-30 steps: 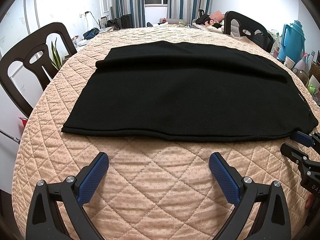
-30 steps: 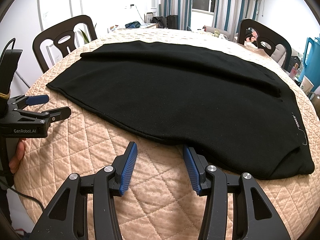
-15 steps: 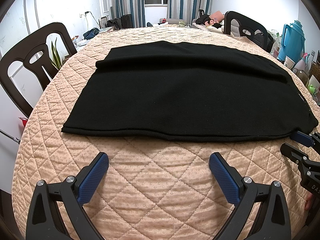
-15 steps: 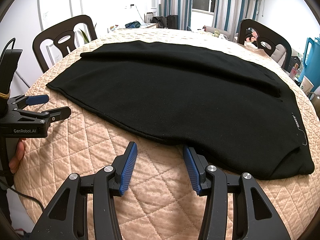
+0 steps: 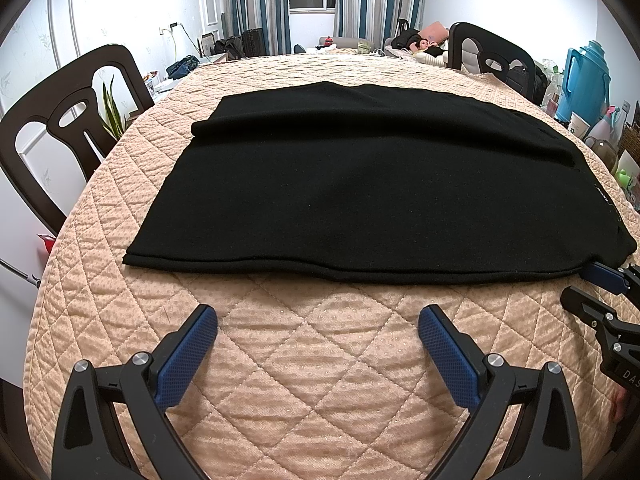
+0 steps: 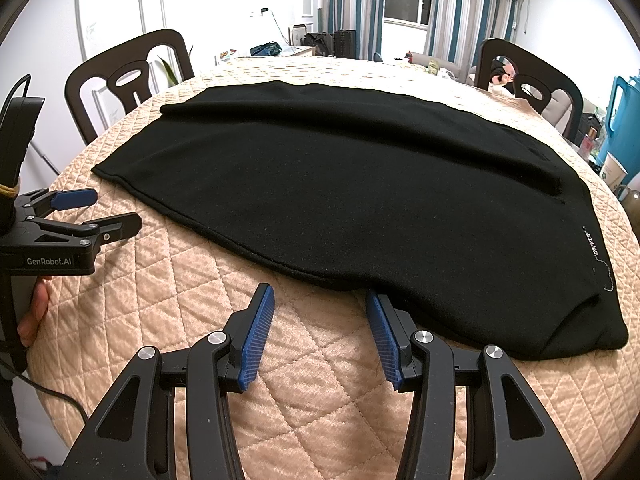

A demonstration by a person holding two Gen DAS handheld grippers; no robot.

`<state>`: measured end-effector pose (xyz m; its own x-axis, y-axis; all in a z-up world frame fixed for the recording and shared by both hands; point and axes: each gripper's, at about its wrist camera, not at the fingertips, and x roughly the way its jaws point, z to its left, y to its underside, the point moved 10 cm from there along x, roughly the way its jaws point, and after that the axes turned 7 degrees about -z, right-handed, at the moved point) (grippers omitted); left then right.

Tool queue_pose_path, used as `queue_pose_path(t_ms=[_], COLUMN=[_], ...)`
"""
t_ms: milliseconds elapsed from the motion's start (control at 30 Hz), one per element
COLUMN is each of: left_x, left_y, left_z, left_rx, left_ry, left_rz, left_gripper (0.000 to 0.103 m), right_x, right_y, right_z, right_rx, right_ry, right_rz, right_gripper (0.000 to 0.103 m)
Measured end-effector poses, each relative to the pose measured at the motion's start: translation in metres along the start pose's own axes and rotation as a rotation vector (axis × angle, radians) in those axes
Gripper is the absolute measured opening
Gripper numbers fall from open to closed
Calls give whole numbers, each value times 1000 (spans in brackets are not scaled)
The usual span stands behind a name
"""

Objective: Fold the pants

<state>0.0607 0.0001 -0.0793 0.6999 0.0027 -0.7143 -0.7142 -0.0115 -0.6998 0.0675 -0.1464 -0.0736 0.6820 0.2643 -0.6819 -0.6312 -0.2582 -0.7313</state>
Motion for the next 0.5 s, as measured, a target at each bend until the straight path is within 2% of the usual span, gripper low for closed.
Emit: queue_pose_path(t_ms=[267, 500], left_x=[0, 0], left_y=[0, 0], left_z=[0, 0], left_rx=[0, 0], left_ry=[0, 0], left_rz=[0, 0], left_gripper=[102, 102], right_x=[0, -2], right_y=[0, 1], right_z=[-1, 0], right_rx=[4, 30], right_ry=[-5, -44], right_rz=[0, -1], right_gripper=[49, 50])
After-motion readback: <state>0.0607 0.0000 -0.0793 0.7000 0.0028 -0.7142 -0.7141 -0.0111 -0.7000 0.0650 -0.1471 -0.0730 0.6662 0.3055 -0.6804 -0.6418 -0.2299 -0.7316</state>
